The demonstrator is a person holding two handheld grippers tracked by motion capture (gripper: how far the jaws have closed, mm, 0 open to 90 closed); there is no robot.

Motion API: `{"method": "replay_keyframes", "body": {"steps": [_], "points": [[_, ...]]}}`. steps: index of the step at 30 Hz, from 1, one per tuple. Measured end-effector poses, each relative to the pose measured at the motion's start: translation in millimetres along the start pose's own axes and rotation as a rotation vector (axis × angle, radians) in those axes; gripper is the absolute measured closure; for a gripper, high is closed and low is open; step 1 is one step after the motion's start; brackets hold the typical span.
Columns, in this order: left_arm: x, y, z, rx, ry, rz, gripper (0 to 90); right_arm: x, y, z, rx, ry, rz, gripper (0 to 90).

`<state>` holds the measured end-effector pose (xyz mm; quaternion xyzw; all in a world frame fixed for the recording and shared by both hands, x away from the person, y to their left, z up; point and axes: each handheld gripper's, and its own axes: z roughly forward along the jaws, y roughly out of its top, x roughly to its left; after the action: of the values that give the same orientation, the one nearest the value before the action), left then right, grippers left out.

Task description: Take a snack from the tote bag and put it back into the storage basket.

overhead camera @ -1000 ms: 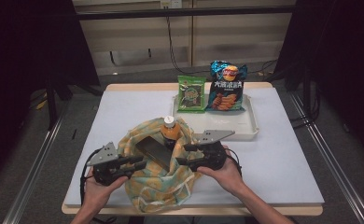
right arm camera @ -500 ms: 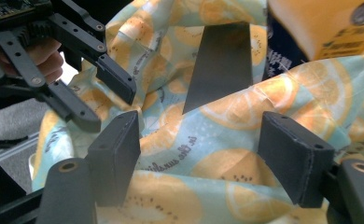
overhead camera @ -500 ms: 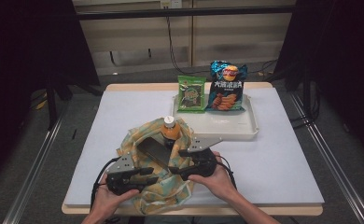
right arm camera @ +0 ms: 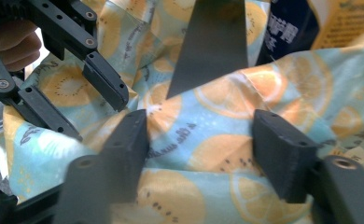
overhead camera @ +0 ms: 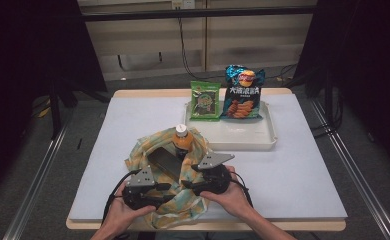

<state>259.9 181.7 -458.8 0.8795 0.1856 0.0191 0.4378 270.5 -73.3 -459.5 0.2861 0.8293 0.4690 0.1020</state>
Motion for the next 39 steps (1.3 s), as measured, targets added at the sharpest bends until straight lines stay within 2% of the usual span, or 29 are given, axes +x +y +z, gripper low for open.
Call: {"method": "replay_keyframes", "body": {"steps": [1,5,11,15,16,18,22,27,33,39], "points": [[0.2,-0.4,0.6,-0.012,-0.004,-0.004,56.7,-1.4,0.1,-1.1,0.005,0.004,0.008,40.1],[2.2,-0.2,-0.8,0.004,-0.004,-0.001,56.5,-0.9,-0.9,-4.6,0.011,0.004,0.008,40.8],[3.0,-0.4,-0.7,-0.013,-0.006,-0.01,55.2,-3.1,-4.8,-12.5,0.016,0.015,0.024,42.0],[4.1,0.2,-2.1,-0.003,0.0,-0.01,55.0,-6.7,-7.9,-19.1,0.016,0.025,0.031,59.5],[4.0,-0.1,-1.1,-0.016,-0.005,-0.018,54.7,-7.9,-9.0,-20.4,0.016,0.021,0.037,63.9],[4.1,0.6,-1.2,-0.001,-0.004,-0.009,54.6,-11.7,-11.0,-21.3,0.012,0.032,0.062,70.4],[3.7,0.9,-0.1,-0.009,-0.014,-0.013,54.6,-17.0,-13.5,-20.4,0.005,0.053,0.084,76.6],[3.6,1.0,1.6,-0.02,-0.021,-0.02,54.6,-20.2,-14.7,-19.9,0.005,0.07,0.095,90.0],[4.2,1.2,0.0,-0.013,-0.016,-0.014,54.0,-21.8,-13.9,-23.2,0.012,0.064,0.1,90.0],[4.1,0.8,-0.4,-0.026,-0.02,-0.026,54.1,-26.5,-15.2,-40.5,0.0,0.041,0.113,90.0]]}}
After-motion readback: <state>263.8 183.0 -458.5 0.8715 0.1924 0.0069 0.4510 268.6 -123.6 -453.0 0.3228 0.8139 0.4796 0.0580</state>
